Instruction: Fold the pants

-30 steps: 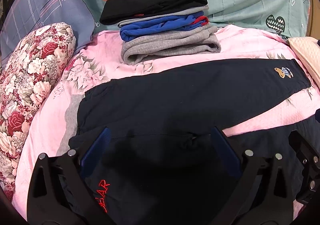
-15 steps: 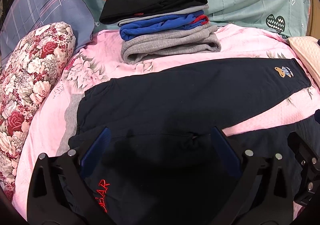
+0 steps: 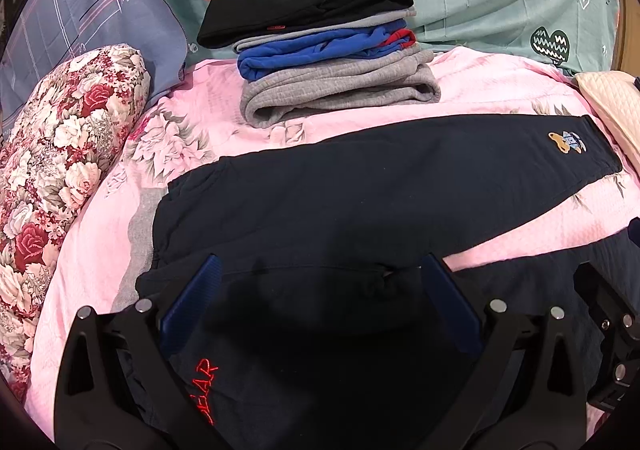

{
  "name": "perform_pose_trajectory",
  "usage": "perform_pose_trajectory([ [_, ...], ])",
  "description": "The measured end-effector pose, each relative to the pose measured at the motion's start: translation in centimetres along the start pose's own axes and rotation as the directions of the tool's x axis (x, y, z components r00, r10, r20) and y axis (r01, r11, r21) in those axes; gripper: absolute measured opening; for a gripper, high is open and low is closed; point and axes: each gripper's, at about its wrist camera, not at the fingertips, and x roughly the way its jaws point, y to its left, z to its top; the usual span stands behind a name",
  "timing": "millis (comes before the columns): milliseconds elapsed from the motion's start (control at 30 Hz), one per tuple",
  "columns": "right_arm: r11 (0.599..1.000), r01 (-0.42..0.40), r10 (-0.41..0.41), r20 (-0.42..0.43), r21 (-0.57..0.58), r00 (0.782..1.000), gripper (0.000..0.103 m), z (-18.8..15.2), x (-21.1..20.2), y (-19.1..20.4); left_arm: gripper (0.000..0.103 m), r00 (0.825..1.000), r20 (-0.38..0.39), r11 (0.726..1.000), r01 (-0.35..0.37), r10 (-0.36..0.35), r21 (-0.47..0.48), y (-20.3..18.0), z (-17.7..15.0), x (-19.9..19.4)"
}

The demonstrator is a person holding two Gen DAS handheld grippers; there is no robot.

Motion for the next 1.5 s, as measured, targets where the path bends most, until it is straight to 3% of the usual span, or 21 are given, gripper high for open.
perform_pose_trajectory([
  [1400, 1.000, -0.005, 0.004, -0.012, -0.008, 1.000, 0.102, -0.25, 0.28, 0.31, 0.101, 1.000, -0.003, 1.000, 0.000, 0.000, 0.006, -0.30, -0.12, 0.02],
  [1500, 1.000, -0.011, 0.011, -0.010, -0.005, 1.000, 0.102, -0.18, 0.14, 0.30, 0.101, 1.000, -0.011, 1.000, 0.029, -0.029, -0.011, -0.09, 0.03, -0.25],
])
